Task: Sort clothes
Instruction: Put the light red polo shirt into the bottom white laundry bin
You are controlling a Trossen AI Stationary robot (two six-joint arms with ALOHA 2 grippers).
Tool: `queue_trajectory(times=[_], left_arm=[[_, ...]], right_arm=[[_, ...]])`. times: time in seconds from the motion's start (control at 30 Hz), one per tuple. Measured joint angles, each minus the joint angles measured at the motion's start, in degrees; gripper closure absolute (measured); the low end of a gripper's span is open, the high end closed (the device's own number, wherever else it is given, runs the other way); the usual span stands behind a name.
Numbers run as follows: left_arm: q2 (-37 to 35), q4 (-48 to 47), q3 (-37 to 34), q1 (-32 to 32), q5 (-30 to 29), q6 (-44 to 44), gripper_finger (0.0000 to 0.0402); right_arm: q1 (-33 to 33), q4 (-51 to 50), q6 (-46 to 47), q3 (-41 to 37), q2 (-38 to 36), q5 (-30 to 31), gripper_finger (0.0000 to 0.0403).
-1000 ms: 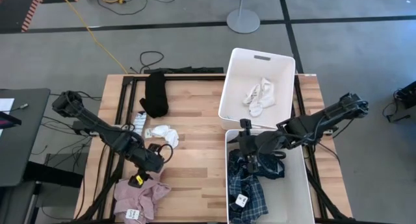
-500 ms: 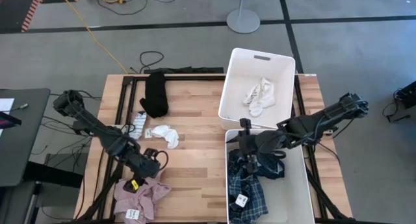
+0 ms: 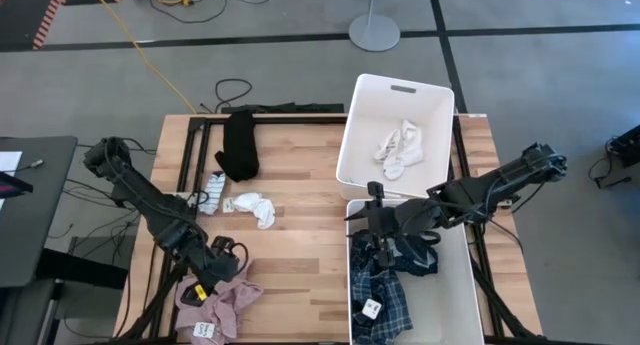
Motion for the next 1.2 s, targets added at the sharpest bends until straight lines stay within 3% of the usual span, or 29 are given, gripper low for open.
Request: queue_trajectory(times=[0.17, 0.47, 0.83, 1.2], left_arm=[[0.04, 0.04, 0.0, -0.58, -3.28, -0.87, 0.0115], [0.09, 1.69, 0.0, -0.58, -3.64, -2.06, 0.007], [8.54, 2.38, -0.11, -3.17, -1.63, -3.7, 0.0062], [17.29, 3.16, -0.11, -4.07, -1.68, 1.69, 0.0063]], right_arm=[[0.35, 0.58, 0.02, 0.0, 0.0, -0.01, 0.022], [1.28, 1.63, -0.18, -0.02, 2.85, -0.12, 0.022], [4.37, 9.47, -6.97, -0.02, 5.28, -0.17, 0.022], [6.52, 14.29, -9.7, -0.02, 4.81, -0.13, 0.0222]])
